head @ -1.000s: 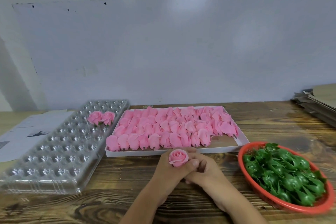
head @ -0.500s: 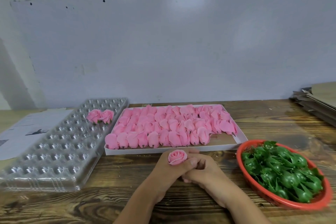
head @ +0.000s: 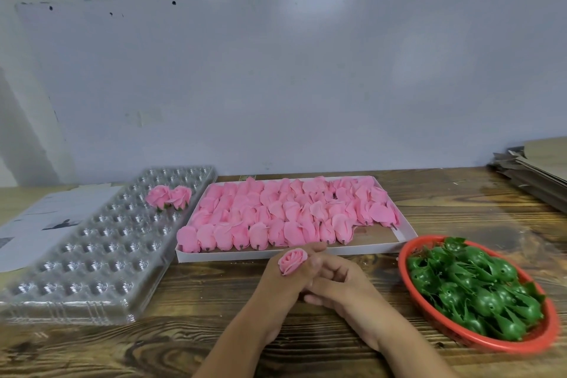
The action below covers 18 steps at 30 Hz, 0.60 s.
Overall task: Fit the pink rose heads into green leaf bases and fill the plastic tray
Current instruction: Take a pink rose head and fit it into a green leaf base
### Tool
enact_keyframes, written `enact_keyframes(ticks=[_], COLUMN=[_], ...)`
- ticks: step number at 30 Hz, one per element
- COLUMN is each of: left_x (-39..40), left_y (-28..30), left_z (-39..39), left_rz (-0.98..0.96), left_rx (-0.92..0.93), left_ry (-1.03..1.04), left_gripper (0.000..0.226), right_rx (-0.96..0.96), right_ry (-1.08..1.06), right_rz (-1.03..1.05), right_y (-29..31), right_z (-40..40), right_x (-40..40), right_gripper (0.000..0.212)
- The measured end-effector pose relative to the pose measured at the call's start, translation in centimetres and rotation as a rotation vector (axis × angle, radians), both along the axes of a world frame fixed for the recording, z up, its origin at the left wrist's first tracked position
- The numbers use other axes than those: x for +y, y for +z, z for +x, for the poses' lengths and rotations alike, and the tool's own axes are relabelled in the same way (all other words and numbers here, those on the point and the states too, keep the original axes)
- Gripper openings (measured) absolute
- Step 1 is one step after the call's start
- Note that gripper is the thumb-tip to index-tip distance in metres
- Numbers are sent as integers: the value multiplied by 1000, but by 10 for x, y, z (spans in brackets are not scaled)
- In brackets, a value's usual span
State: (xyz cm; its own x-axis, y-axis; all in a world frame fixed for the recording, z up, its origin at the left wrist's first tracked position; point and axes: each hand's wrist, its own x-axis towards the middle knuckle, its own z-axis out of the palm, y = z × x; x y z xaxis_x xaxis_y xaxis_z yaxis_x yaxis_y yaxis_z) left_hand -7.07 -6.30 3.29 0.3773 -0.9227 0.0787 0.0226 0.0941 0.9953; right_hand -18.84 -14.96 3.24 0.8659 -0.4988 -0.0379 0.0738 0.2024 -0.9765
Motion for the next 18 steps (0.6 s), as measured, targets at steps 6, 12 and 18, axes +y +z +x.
enact_keyframes(ticks=[6, 12, 18], left_x=[2, -1, -5], left_y=[0, -3, -6], left_z=[1, 2, 2], left_rz=[2, 47, 25], left_rx=[47, 117, 99], left_ry=[-2, 16, 72], left_gripper=[54, 40, 41], right_rx=[-39, -15, 49], right_ry=[51, 37, -5], right_rz=[77, 41, -32], right_y=[2, -3, -3], right_z=[-1, 2, 3], right_x=[-1, 1, 7], right_gripper=[35, 31, 29])
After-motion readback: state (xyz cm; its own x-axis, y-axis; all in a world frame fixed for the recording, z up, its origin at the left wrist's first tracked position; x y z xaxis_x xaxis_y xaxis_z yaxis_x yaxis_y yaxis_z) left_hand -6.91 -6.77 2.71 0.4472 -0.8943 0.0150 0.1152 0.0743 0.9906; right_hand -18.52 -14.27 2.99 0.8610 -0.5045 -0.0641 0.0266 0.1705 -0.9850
